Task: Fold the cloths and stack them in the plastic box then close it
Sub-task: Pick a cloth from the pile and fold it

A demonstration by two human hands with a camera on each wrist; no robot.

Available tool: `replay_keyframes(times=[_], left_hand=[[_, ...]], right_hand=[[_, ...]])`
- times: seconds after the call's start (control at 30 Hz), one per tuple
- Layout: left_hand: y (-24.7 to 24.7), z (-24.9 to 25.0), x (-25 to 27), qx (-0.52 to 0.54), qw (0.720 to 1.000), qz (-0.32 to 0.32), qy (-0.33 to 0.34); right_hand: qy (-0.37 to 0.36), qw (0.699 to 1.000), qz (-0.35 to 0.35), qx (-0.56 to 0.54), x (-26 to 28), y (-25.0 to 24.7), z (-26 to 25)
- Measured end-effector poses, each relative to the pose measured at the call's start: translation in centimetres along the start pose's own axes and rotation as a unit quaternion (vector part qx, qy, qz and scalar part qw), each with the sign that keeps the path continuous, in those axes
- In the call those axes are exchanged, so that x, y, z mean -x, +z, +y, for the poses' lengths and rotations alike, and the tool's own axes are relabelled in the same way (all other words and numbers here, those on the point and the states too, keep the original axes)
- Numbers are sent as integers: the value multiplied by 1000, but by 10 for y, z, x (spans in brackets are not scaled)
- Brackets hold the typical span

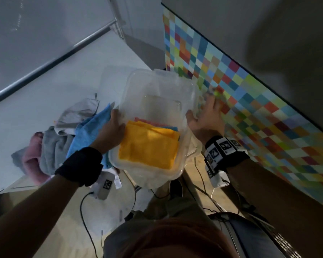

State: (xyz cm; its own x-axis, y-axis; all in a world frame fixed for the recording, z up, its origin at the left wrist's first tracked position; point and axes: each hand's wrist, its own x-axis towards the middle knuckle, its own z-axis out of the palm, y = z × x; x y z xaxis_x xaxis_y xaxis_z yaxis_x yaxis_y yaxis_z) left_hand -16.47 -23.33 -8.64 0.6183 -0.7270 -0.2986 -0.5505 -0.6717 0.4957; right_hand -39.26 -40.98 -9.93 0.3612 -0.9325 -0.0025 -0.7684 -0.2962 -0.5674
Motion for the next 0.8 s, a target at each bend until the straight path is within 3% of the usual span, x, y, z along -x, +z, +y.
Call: replay_keyframes(times=[0.1,0.3,0.4,0.5,0.6,0.7,0.8], left_hand=[[-14,2,-14,-61,995,-19,75],[-21,17,-49,-209,959,-105,162],[-17,26,-60,-219,944,-151,194],[-12,36,-68,-226,932,-198,202],[-7,40,-71,-229,925,-219,210],[-5,39,-66,-235,918,-224,229],[-4,38,-60,-222,914,-176,290]], right_hand=[[-79,989,77,98,-5,-15,-8],[-137,980,-15,146,-8,-26,-13],[-76,982,-143,92,-11,-20,-6],[-39,979,-194,41,-13,-6,11],[45,963,-264,36,-15,7,26],[105,953,-283,19,-16,13,34],[124,952,-278,-9,-16,17,37]])
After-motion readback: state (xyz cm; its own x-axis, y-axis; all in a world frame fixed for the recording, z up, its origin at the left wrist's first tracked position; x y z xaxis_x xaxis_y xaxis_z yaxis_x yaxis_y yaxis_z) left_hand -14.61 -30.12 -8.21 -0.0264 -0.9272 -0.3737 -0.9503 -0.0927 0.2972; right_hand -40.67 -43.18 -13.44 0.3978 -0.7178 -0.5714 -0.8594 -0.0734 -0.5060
